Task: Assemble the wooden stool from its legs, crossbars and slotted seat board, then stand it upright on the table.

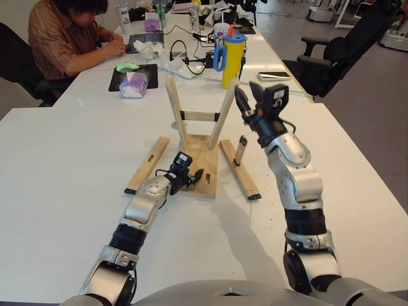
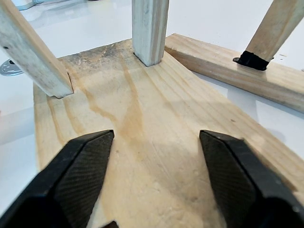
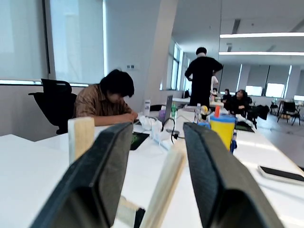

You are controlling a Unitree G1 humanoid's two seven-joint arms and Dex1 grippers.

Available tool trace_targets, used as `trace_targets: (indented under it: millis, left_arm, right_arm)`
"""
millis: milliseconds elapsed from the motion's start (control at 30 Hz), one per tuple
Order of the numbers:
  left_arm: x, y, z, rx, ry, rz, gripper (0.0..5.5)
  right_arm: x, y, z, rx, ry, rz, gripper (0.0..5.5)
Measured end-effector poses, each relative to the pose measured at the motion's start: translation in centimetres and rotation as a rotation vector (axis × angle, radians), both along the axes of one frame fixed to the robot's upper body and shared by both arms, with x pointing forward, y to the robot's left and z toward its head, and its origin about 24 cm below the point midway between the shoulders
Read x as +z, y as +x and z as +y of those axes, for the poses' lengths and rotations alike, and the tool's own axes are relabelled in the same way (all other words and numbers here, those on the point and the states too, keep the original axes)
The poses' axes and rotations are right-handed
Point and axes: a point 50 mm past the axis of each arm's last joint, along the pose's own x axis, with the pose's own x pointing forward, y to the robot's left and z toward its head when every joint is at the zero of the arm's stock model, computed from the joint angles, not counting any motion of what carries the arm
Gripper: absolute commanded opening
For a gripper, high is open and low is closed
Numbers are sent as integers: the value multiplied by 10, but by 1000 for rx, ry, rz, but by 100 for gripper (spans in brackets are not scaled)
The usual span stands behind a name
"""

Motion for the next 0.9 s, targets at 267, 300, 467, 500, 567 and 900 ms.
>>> trace_targets:
  millis: [267, 300, 467, 500, 567, 900]
  left_arm:
    - [1, 3, -3, 0, -16, -10, 334]
    - [0, 3, -3, 2, -12, -3, 334]
    - [-2, 2, -3, 5, -13, 6, 334]
    - [-2, 2, -3, 6, -14, 5, 334]
    - [-3, 2, -4, 10, -19, 4, 334]
    - [48, -14, 7, -19, -222, -371, 334]
  right_arm:
    - [-78, 21, -6, -58, -80, 254, 198]
    - [-81, 23, -7, -60, -85, 267, 198]
    - [-81, 25, -2, -38, -97, 265, 198]
    - [-79, 25, -1, -30, -100, 259, 198]
    - [-77, 25, -1, -25, -100, 243, 198]
    - [1, 9, -48, -189, -53, -18, 198]
